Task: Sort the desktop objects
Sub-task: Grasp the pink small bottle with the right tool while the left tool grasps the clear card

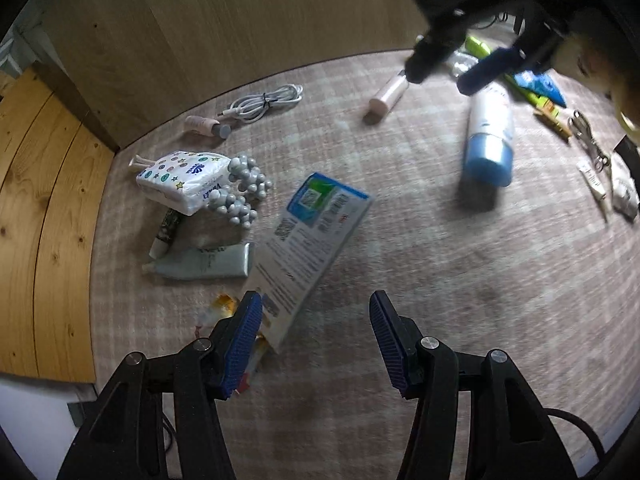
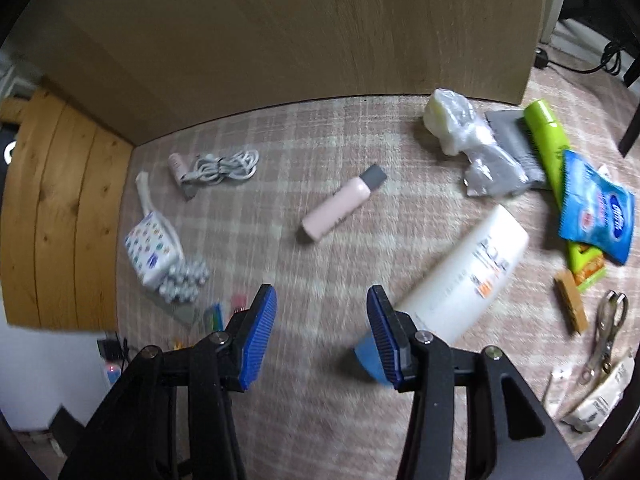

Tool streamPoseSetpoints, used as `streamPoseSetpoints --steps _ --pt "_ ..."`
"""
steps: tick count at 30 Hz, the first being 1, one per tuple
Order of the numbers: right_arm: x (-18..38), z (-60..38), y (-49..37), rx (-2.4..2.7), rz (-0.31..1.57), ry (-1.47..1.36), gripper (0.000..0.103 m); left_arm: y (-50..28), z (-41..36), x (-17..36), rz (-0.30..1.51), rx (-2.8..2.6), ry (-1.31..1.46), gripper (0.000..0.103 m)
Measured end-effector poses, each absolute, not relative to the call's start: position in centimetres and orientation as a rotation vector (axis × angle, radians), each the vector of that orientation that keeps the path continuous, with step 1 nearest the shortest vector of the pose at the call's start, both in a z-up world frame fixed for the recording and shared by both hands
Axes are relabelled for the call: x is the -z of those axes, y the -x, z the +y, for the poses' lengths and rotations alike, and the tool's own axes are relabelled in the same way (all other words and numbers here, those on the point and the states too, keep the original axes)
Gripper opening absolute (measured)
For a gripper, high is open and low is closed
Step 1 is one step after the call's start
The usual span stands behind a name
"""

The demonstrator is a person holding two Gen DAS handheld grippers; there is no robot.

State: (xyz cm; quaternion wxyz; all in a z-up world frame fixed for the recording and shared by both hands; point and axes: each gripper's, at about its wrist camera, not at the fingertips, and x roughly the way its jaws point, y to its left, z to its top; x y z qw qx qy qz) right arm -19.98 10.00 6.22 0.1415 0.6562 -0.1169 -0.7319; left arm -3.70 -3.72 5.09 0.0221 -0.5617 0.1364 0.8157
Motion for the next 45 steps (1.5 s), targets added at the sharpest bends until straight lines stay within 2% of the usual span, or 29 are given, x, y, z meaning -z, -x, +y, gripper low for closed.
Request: streamPoseSetpoints --steps 8,20,25,28,30,32,33,45 --pt "-3.0 9.3 23.8 2.11 -0.458 -2.014 0.047 4.7 -5.2 -4.0 0.443 -2.521 1.757 0.054" --pt "-1.7 7.9 26.0 2.123 -0.321 -2.053 0.045 6.8 -8.0 -4.5 0.288 -2.548 1.773 0.051" --pt "-2.0 7.2 26.1 2.12 -0.228 -2.03 0.03 7.9 -8.0 -4.3 0.263 -2.524 1.789 0.04" --pt "-1.9 6.6 25.9 2.094 -0.201 -2.026 0.023 8.6 -7.6 -3.9 0.248 -2.501 1.809 0.028" --pt "-1.9 6.7 25.8 2.085 -0.192 -2.018 0.02 9.0 -7.4 -3.8 0.237 -2.499 1.817 0.018" --pt "-1.9 7.0 25.6 2.067 -0.207 -2.01 0.02 9.2 -7.2 -3.8 0.233 -2.508 1.821 0.016" --pt "-1.9 7.1 25.6 2.061 -0.214 -2.009 0.02 9.3 -7.1 -3.8 0.233 -2.515 1.82 0.011" --pt "-3.3 8.9 21.8 2.039 -0.228 -1.931 0.02 7.8 -7.7 -6.3 0.114 -2.587 1.78 0.009"
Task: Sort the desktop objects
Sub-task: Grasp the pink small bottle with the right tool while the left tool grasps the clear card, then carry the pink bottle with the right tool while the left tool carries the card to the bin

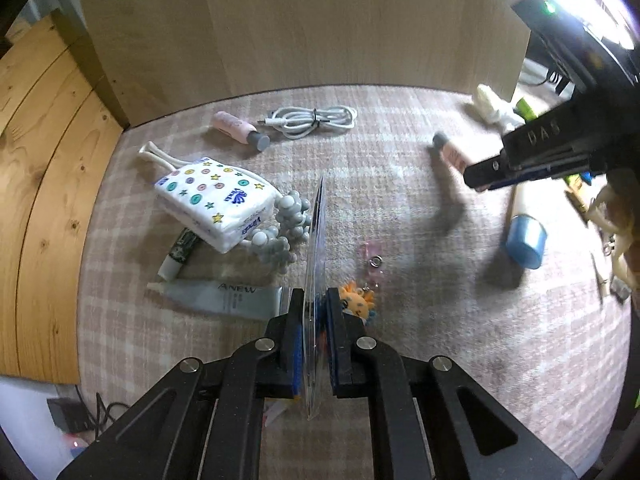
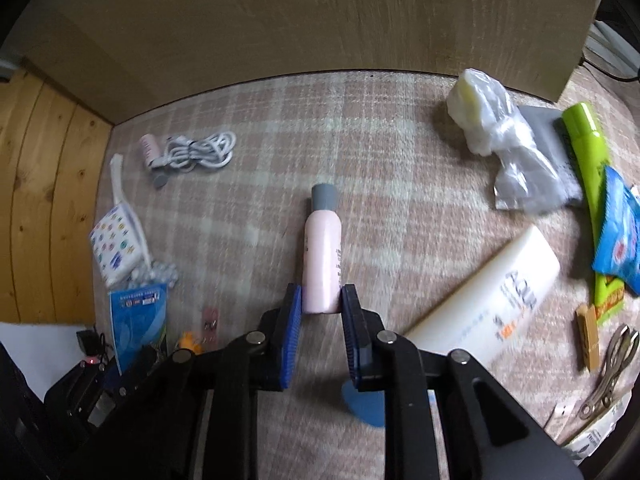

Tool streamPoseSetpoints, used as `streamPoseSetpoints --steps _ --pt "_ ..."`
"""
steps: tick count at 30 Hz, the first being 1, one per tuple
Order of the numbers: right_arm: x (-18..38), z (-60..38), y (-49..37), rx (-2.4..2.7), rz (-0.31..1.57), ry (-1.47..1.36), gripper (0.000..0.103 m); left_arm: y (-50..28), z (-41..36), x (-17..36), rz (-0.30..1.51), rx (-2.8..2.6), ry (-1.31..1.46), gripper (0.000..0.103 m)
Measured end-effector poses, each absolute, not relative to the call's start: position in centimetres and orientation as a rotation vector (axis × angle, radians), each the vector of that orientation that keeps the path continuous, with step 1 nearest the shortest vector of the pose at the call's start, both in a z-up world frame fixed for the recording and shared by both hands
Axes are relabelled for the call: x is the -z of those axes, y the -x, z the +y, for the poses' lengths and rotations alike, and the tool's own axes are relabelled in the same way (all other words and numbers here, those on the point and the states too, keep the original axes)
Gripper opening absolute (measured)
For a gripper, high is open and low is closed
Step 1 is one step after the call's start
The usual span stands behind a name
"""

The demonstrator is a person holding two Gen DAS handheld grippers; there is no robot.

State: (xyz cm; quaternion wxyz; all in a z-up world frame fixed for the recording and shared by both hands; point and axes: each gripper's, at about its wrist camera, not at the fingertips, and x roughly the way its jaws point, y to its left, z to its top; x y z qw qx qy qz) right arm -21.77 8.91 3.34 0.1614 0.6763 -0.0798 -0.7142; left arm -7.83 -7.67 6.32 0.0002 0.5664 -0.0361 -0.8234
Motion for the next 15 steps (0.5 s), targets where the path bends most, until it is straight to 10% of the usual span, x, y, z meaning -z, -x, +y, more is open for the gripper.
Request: streamPoseSetpoints --steps 15 --pt "-8.5 14.2 11.8 2.053 -0.268 -1.79 0.02 2.9 -2.2 -11.6 -0.073 2.713 -1.689 0.009"
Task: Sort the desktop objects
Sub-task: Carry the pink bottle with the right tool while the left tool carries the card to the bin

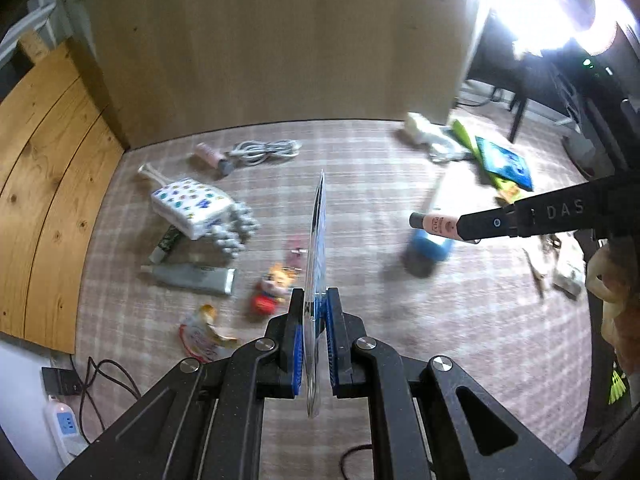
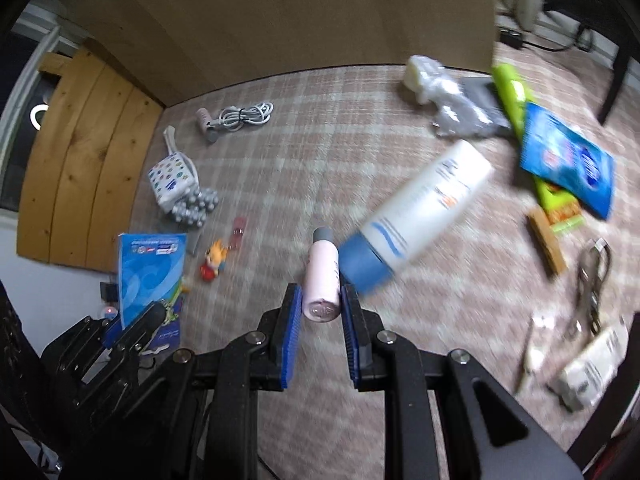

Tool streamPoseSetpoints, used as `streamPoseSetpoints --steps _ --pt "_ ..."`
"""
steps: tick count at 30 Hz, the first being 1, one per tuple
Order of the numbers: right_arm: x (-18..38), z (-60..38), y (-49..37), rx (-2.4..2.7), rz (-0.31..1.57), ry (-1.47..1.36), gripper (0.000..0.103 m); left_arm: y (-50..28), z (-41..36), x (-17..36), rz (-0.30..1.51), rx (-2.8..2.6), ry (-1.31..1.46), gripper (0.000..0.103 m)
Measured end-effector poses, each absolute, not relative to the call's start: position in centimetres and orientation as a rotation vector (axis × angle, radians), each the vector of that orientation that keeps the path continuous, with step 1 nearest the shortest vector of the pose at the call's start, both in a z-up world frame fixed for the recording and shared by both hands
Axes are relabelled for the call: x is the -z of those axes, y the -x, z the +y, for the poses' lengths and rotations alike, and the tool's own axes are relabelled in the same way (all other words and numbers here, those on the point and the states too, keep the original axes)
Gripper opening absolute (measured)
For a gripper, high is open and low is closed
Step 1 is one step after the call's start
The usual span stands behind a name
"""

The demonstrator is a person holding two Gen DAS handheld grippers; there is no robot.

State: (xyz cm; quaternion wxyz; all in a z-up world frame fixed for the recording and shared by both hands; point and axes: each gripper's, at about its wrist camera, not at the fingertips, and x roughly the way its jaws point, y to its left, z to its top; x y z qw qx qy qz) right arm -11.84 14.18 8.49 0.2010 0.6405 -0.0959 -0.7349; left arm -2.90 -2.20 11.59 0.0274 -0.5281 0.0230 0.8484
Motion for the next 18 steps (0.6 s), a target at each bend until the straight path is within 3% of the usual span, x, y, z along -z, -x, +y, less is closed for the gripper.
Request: streamPoseSetpoints --steps 6,18 --pt "-10.0 19.6 11.1 2.097 -0.318 -1.758 0.02 1.5 2.9 -12.6 0.105 -2.573 1.581 0.009" --pt "-12.7 35.3 1.6 2.274 -0.516 -1.702 0.02 -1.2 17.7 -15.2 0.21 -2.41 1.412 0.009"
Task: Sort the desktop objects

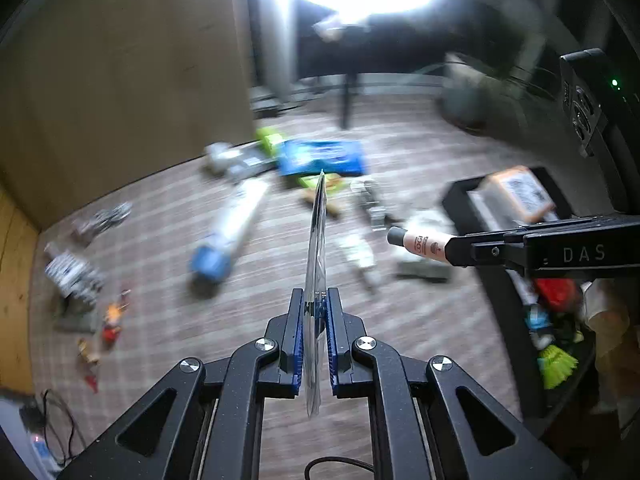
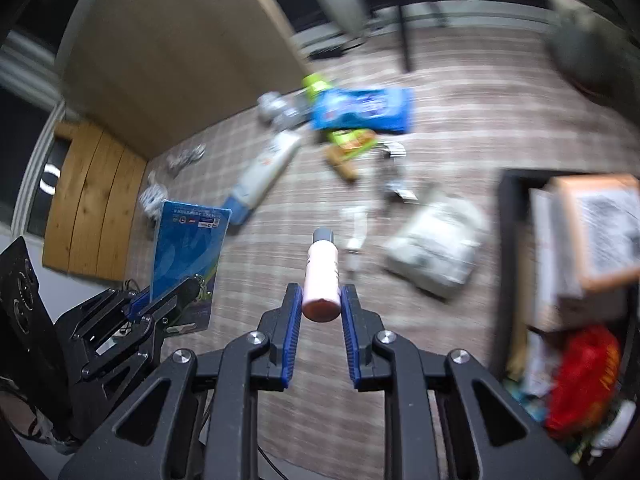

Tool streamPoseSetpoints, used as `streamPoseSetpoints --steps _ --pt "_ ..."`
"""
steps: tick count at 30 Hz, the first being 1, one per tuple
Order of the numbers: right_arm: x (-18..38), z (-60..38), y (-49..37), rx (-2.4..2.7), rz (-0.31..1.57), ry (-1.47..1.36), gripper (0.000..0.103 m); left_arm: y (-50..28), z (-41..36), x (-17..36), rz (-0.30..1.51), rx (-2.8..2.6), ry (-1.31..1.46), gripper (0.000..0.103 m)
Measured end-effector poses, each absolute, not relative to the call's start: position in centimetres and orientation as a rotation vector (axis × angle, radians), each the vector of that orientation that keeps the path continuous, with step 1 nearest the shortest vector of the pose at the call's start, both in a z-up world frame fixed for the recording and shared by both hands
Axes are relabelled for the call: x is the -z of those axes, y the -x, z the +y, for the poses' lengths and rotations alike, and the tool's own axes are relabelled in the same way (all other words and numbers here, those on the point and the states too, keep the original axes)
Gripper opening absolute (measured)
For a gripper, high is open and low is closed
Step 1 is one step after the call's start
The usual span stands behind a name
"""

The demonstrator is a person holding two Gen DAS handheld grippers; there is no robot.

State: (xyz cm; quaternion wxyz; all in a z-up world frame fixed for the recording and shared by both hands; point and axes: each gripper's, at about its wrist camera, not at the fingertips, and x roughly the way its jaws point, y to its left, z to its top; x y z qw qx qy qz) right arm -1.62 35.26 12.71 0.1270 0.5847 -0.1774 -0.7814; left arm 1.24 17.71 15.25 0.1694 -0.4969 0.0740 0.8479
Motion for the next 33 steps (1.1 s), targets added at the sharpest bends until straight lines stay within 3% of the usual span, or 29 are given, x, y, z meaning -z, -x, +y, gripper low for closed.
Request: streamPoseSetpoints --steps 14,26,28,30,33 --pt "-14.8 53.1 -8.4 2.557 -0.783 -1.686 0.02 -4.7 35.0 -16.7 0.293 -2.158 1.273 0.009" --pt "-14.8 61.0 -13.8 2.67 -0.932 -1.707 0.02 -8.0 44.9 -17.2 0.364 -2.018 1.198 0.009" --pt "-14.8 61.5 -14.1 2.688 -0.925 -1.714 0.021 -8.4 46.0 -17.4 0.358 -2.023 1.183 0.013" --pt "-14.8 61.9 -14.3 2.704 -0.916 -1.739 0.027 -8.5 46.6 -17.2 0.369 -2.007 1.197 0.04" --pt "-15.1 62.2 -14.7 2.716 -0.915 -1.734 0.033 -8.9 46.9 -17.2 0.392 -2.021 1.179 0.039"
